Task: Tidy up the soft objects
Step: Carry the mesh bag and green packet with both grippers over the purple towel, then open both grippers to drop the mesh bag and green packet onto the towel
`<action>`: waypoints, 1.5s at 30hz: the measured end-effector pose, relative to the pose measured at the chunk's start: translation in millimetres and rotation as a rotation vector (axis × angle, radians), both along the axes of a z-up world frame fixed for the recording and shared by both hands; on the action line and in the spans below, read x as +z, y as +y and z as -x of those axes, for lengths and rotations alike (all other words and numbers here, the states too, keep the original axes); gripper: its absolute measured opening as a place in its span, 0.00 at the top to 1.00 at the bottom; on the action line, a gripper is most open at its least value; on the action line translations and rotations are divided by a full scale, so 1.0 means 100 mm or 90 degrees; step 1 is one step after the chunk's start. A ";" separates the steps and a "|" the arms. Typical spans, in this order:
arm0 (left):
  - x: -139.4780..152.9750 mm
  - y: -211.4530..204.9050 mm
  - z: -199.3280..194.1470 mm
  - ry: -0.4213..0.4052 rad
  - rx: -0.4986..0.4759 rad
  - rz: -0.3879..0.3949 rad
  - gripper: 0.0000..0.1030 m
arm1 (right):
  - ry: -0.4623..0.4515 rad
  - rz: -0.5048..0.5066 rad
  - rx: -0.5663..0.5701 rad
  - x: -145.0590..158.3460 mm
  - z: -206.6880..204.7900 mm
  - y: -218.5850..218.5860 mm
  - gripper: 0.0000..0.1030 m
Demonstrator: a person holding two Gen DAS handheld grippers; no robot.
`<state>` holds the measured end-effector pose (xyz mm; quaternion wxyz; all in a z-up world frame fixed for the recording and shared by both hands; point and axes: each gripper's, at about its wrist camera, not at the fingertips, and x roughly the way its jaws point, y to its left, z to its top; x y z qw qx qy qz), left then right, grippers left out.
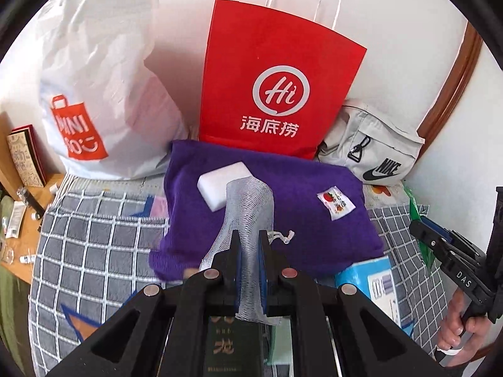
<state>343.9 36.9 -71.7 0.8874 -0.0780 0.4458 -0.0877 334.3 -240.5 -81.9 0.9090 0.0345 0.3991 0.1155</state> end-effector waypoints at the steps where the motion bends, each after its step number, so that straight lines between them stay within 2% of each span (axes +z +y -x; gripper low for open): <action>1: -0.01 0.00 -0.05 0.002 0.000 0.001 0.91 | 0.001 0.001 -0.001 0.00 -0.06 0.00 0.68; 13: -0.18 -0.09 -0.50 0.029 -0.001 0.017 0.91 | 0.004 -0.010 0.004 -0.03 -0.60 0.04 0.68; 19: -0.41 -0.14 -0.67 0.051 -0.016 0.021 0.91 | 0.040 -0.011 0.021 -0.34 -0.80 0.10 0.68; 22: -0.53 -0.16 -0.74 0.066 -0.021 0.016 0.91 | 0.076 -0.023 0.030 -0.54 -0.91 0.10 0.68; 28: -0.71 -0.20 -0.86 0.108 -0.025 -0.007 0.91 | 0.125 0.014 0.039 -0.86 -1.03 0.13 0.68; 31: -0.76 -0.23 -0.88 0.115 -0.025 -0.014 0.91 | 0.139 0.038 0.039 -0.95 -1.06 0.14 0.68; 37: -0.85 -0.27 -0.91 0.137 -0.027 -0.025 0.88 | 0.168 0.030 0.035 -1.12 -1.13 0.09 0.68; 40: -0.90 -0.28 -0.94 0.149 -0.026 -0.023 0.77 | 0.178 0.022 0.036 -1.15 -1.13 0.08 0.68; 43: -0.96 -0.29 -0.98 0.155 -0.025 -0.009 0.74 | 0.178 0.026 0.026 -1.16 -1.14 0.06 0.66; 45: -0.98 -0.29 -0.99 0.162 -0.025 0.001 0.61 | 0.180 0.025 0.020 -1.17 -1.15 0.05 0.64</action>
